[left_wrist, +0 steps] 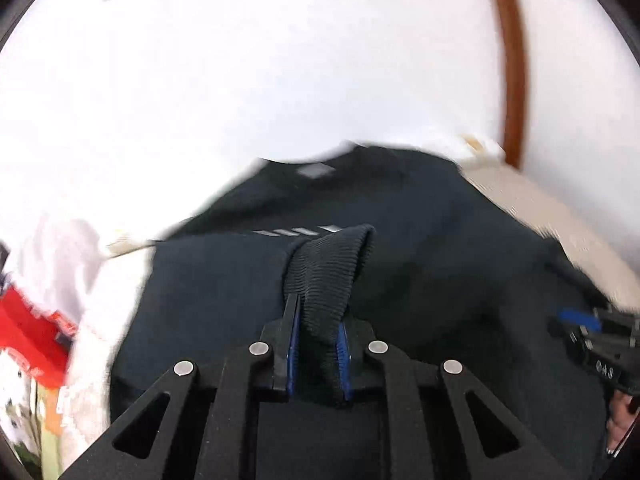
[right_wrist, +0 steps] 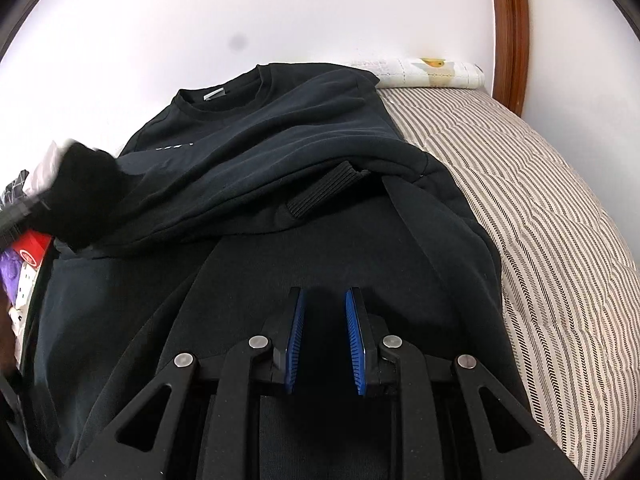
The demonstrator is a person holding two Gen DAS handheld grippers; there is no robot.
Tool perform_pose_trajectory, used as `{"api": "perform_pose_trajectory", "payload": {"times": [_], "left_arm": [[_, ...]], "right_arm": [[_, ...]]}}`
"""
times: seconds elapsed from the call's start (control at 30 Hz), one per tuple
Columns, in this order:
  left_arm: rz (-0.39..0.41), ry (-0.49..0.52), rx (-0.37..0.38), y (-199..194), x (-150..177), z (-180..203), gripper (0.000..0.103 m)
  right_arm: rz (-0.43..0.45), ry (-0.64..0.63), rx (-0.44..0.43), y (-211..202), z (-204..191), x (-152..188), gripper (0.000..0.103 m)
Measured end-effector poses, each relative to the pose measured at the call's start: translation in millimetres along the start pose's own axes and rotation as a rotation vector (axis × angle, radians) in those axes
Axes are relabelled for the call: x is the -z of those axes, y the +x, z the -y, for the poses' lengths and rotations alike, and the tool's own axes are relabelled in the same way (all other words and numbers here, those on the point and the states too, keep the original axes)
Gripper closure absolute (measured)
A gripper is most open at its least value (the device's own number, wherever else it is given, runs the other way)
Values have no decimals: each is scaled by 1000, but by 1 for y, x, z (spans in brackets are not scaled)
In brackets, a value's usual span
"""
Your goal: Fold small clothes
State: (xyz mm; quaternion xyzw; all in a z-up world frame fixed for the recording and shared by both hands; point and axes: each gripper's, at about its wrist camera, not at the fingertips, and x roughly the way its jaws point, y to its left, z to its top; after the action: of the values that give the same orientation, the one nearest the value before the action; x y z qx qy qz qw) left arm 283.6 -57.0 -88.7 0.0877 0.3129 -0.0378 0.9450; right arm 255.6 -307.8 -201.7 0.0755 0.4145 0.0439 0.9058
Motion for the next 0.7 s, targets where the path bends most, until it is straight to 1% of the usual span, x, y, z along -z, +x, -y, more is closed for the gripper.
{"api": "perform_pose_trajectory", "payload": {"times": [0.07,0.1,0.17,0.27,0.3,0.37,0.4,0.43,0.47,0.5,0.53,0.57,0.63,0.7], "left_arm": [[2,-83,-25,-2,-3,-45,88],[-8,-120,-33,0,-2,-66,90],[-45,-195,-49,8,5,-107,91],[-122,-314,-2,21,27,-156,91],[-145,-352,-6,24,37,-172,91],[-164,-389,-5,24,53,-187,89],[-168,-410,13,24,58,-194,88],[-170,-431,46,23,63,-201,84],[-170,-441,76,24,66,-205,76],[-168,-442,88,26,67,-208,72],[-166,-439,100,27,66,-211,64],[-166,-431,119,31,65,-211,62],[-183,-413,136,39,63,-206,58],[-211,-401,151,51,62,-202,57]], "right_arm": [[0,-1,1,1,0,0,82],[-1,-2,2,1,0,0,82],[-1,-5,7,1,-1,0,82],[-1,-8,10,1,-1,0,81],[-1,-9,12,1,-2,0,81],[-3,-17,23,0,-4,0,81],[-7,-31,38,0,-7,1,80],[-5,-50,55,0,-11,2,79],[-9,-66,68,-1,-15,1,78],[-11,-78,75,-3,-18,0,78],[-8,-81,75,-6,-21,-1,78],[-2,-82,71,-9,-24,-2,77],[17,-97,62,-20,-33,-4,75],[35,-126,65,-29,-41,-3,70]]}}
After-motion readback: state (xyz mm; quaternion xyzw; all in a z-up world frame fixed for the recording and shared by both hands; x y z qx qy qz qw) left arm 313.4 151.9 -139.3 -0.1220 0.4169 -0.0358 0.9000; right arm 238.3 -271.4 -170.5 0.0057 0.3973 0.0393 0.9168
